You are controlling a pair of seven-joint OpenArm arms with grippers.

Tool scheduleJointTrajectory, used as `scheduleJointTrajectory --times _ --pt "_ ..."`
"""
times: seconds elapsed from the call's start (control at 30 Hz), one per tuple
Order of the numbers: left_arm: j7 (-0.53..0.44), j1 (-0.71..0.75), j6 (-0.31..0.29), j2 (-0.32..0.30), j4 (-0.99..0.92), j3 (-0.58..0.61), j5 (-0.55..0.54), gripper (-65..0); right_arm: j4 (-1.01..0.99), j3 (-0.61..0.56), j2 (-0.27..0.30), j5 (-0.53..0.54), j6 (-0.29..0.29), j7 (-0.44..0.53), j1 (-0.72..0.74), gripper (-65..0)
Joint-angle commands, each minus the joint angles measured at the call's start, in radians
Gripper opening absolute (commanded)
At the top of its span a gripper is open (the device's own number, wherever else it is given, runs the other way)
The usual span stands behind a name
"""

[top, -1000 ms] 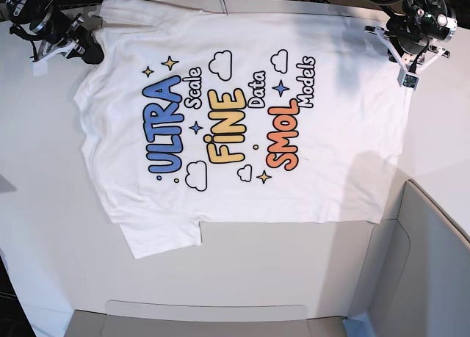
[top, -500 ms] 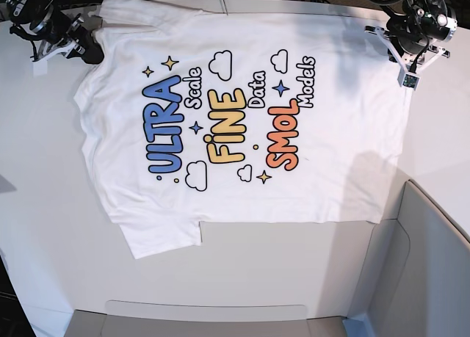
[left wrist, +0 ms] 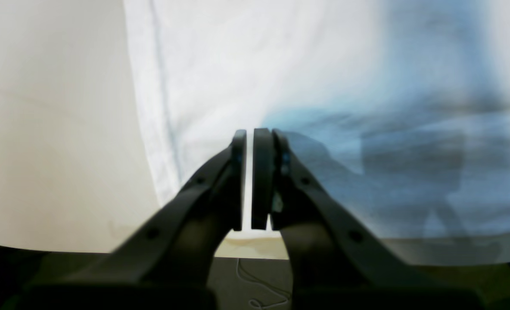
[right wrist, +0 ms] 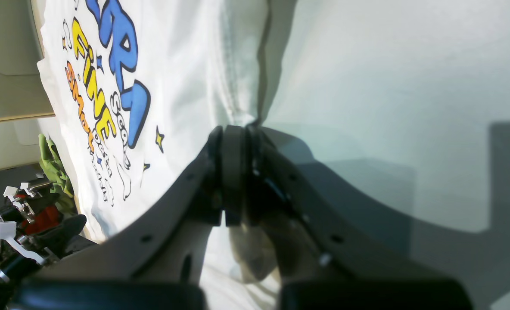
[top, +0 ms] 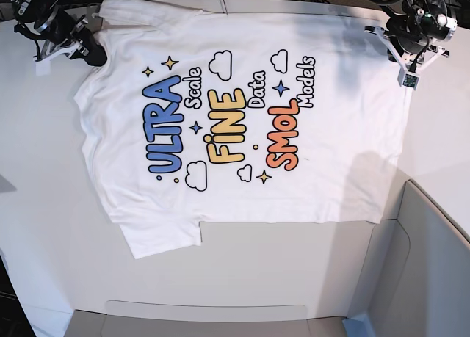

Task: Layout the t-shirt on the table in an organized manner, then fold the t-shirt properly
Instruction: 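Hold the shoulder corners with both grippers, keeping the shirt taut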

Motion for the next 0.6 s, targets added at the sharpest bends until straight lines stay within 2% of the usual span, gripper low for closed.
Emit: scheduleJointTrajectory --times 0.0,0.43,0.57 --pt "-0.011 0.0 0.001 -0.011 0.014 -0.009 -0.005 -60.7 0.0 -0.003 -0.003 -0.03 0.0 -0.023 -0.004 -65.0" --pt "-0.011 -0.001 0.001 -0.011 0.014 -0.013 -0.003 -60.7 0.0 -0.003 -0.003 -0.03 0.0 -0.023 0.0 -65.0" --pt "-0.011 -0.015 0.001 -0.001 0.019 -0.076 -0.006 -60.7 0.0 -0.003 -0.003 -0.03 0.0 -0.023 0.0 -65.0"
